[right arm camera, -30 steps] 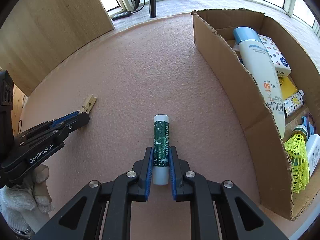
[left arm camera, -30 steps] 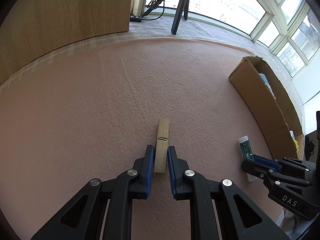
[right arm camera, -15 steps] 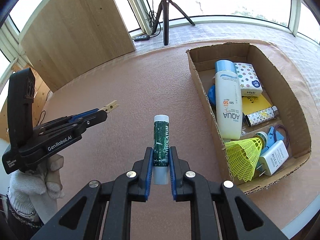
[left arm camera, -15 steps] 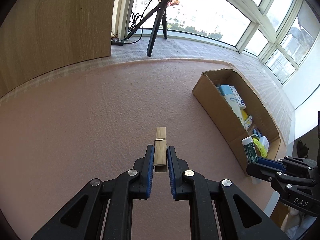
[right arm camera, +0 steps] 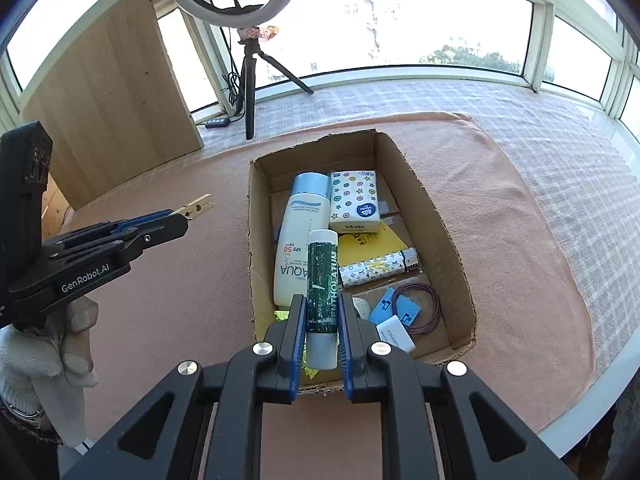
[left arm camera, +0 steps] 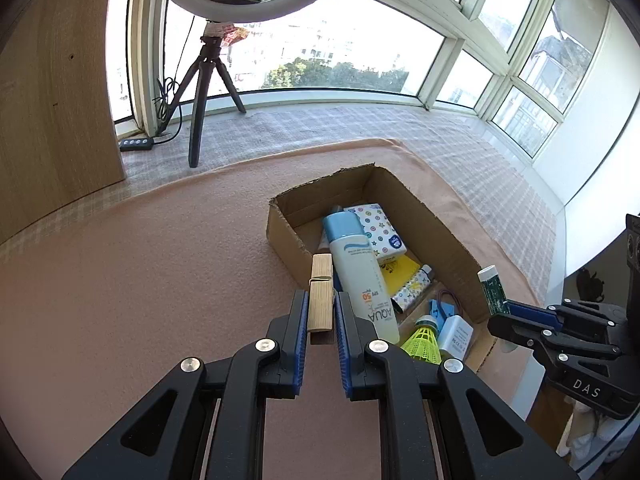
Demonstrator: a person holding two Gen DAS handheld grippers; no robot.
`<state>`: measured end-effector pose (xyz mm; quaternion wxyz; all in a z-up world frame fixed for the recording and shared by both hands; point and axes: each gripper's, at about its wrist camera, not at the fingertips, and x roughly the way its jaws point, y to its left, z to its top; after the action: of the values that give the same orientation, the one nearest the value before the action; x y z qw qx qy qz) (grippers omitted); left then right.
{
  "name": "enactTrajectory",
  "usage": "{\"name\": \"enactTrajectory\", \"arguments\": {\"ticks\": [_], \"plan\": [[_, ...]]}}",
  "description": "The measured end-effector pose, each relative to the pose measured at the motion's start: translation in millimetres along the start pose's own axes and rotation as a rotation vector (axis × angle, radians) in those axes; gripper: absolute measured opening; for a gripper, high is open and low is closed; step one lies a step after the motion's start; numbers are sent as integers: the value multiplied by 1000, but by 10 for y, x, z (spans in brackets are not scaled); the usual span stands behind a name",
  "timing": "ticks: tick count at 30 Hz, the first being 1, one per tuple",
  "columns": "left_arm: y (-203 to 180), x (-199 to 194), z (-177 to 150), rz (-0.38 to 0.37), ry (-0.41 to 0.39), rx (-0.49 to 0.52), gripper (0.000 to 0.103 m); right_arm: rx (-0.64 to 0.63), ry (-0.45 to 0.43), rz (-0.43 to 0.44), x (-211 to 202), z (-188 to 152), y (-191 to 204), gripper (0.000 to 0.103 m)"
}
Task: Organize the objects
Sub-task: 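Carry the clothespin and lip balm into the box and open both grippers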
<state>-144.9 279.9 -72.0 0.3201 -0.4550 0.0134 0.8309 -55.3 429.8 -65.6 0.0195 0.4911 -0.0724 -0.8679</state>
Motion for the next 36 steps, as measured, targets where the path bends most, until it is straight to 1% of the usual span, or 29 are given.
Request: {"name": "enactTrajectory", "arguments": {"ticks": [3,8,15,18,19,20,21,22,23,24,28,32,36], "plan": [[-192,135,115,-5,3,16,14,3,-1,-14,5,23,-157,14],[-436,348,273,-3,11,42,14,6,1,-14,44,70,-332,14],[-639,512,418,3,14,59,14,2,4,-3,75,107,-440,14],[-674,539,472,-11,8,62,14,7,-4,14,74,122,-480,14],[-685,542,490,-17,2,66,18,10,-11,30,68,127,-495,15],[-699,553,506,-10,7,72,43,8,-15,41,61,128,-502,19],[-709,568,520,1,16,74,64,2,-11,40,59,133,-500,39],[-711,562,528,16,5,71,94,-3,-10,33,50,135,-495,70],[-710,535,534,19,-20,72,97,-10,-23,22,27,130,-489,79],[-710,531,543,18,-21,76,97,-25,-44,10,-2,118,-468,83],[-695,555,565,26,-13,69,97,-72,-44,-49,4,103,-396,83],[-704,548,559,30,-15,76,97,-55,-34,-28,31,98,-401,83],[-713,514,549,30,-19,82,97,-48,-35,-32,10,82,-386,83]]}}
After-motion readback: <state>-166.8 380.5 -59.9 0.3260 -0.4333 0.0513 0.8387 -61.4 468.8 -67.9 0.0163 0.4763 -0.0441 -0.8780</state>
